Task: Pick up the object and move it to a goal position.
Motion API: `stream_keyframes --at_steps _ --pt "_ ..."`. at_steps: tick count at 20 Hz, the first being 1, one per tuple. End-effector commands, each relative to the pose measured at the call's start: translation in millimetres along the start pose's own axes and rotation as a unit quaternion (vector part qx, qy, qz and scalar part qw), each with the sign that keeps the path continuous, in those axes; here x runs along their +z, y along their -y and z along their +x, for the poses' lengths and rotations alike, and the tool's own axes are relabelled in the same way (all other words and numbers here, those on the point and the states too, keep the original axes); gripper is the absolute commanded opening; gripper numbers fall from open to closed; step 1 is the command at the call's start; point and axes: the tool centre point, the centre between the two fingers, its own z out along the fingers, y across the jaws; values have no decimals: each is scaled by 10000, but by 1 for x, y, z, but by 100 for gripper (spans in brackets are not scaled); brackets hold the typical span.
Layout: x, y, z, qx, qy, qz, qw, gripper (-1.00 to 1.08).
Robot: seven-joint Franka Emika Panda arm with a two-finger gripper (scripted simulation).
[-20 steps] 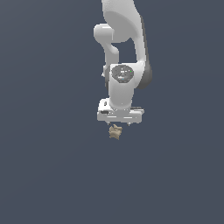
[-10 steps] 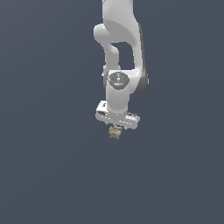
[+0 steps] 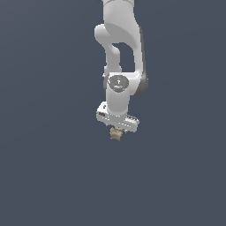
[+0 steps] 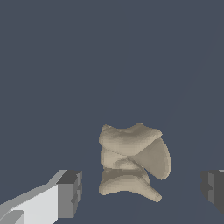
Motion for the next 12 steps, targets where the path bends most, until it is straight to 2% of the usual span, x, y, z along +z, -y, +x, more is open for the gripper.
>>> stream_keyframes --at_steps 1,12 --pt "1 0 0 0 -1 0 10000 100" --pt "46 -1 -1 26 -4 0 10000 100"
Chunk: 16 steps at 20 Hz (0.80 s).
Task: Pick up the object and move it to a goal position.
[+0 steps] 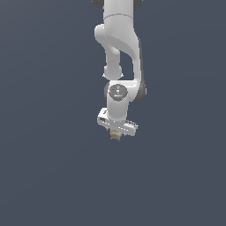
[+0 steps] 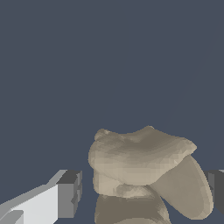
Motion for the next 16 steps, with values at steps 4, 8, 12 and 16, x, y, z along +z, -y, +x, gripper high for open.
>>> stream_keyframes --at_steps 4,8,12,16 --pt "10 1 1 4 -6 2 10000 100" --pt "10 1 1 4 -6 2 10000 -100" --pt "10 1 1 4 -6 2 10000 -100" --pt "9 0 1 8 -10 4 10000 -100"
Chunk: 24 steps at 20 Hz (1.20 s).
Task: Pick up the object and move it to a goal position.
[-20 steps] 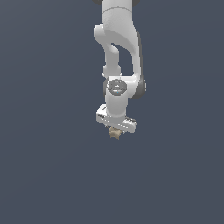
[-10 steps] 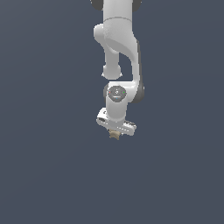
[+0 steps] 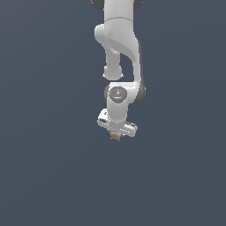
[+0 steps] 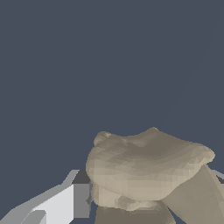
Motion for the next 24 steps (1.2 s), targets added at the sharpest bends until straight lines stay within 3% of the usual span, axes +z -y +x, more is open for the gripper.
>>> stream_keyframes --at_steps 1,12,24 --pt "-1 0 0 5 -3 -1 10000 -100" --pt "-40 23 -22 5 -3 -1 10000 -100" --pt "-149 88 -81 5 -7 -10 10000 -100"
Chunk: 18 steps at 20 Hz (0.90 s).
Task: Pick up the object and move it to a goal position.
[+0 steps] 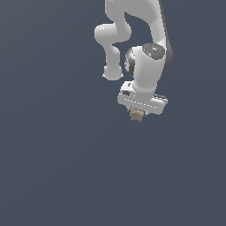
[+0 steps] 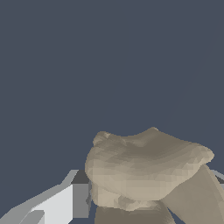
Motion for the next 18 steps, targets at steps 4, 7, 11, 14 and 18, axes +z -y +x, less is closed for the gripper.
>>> stream_keyframes --at_steps 4,7,11,14,18 --pt "-55 32 -29 1 -4 -8 10000 -100" --pt "-82 49 -43 1 -4 -8 10000 -100" --pt "-113 68 -58 0 -2 -5 10000 -100" --pt "-130 79 -66 0 1 -3 10000 -100" --pt "-145 89 -73 -1 3 0 10000 -100"
